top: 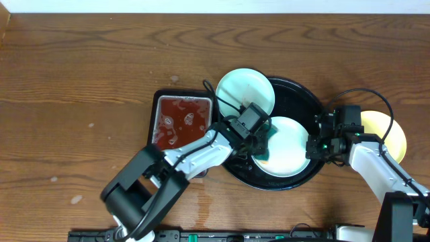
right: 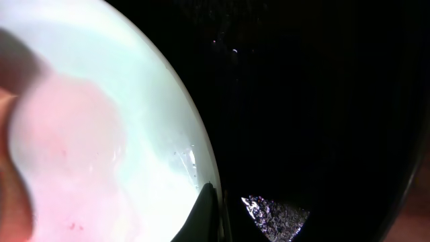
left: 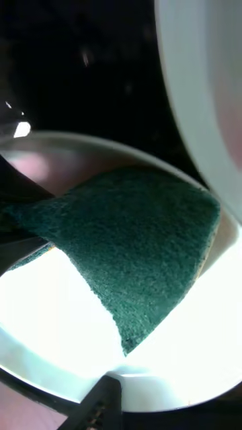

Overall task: Clean dirty plates on tray and stack at the side
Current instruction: 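Scrub the pale green plate with the sponge while the right gripper holds it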

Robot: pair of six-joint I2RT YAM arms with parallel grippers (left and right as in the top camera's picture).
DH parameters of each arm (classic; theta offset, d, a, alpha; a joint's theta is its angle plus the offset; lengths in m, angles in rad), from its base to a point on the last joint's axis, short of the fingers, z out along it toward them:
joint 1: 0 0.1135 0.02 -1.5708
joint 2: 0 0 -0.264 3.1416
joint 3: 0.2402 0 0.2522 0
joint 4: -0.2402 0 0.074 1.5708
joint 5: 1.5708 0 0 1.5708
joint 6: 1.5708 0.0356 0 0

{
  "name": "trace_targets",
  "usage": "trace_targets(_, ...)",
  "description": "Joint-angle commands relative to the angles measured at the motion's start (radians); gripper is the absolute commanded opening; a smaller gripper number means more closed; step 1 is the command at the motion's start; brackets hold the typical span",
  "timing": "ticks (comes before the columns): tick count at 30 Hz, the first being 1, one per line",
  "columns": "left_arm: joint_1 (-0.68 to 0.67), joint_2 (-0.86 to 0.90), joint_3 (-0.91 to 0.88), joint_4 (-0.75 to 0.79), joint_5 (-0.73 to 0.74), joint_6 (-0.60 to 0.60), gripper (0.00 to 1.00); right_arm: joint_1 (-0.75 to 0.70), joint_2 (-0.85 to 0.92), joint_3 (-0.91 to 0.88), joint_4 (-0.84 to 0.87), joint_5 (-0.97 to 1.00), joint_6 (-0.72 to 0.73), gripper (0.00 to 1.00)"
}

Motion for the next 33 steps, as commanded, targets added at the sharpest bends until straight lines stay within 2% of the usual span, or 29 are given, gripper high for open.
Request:
trace_targets(1,0.011,-0.071,-0.023,-0.015,-0.079,0.062,0.08,0.015,-0.003,-0.007,0.003,0.013,-0.003,0.01)
trace_targets(9,0.008,-0.089,-0.023,0.117,-0.080,0.208,0.07,0.015,-0.003,-0.007,0.003,0.013,-0.003,0.01)
trace_targets(16,-0.020,0.003,-0.023,0.304,-0.078,0.211,0.07,0.015,-0.003,-0.007,0.003,0.013,-0.003,0.01)
trace_targets(20,-0.054,0.050,-0.023,0.361,-0.076,0.211,0.08,0.015,-0.003,-0.007,0.003,0.013,-0.003,0.01)
trace_targets(26,-0.092,0.093,-0.023,0.310,-0.068,0.196,0.07,0.015,-0.003,-0.007,0.002,0.013,-0.003,0.01)
trace_targets(33,-0.103,0.091,-0.023,0.127,0.124,0.195,0.08,0.015,-0.003,-0.007,0.002,0.013,-0.003,0.01)
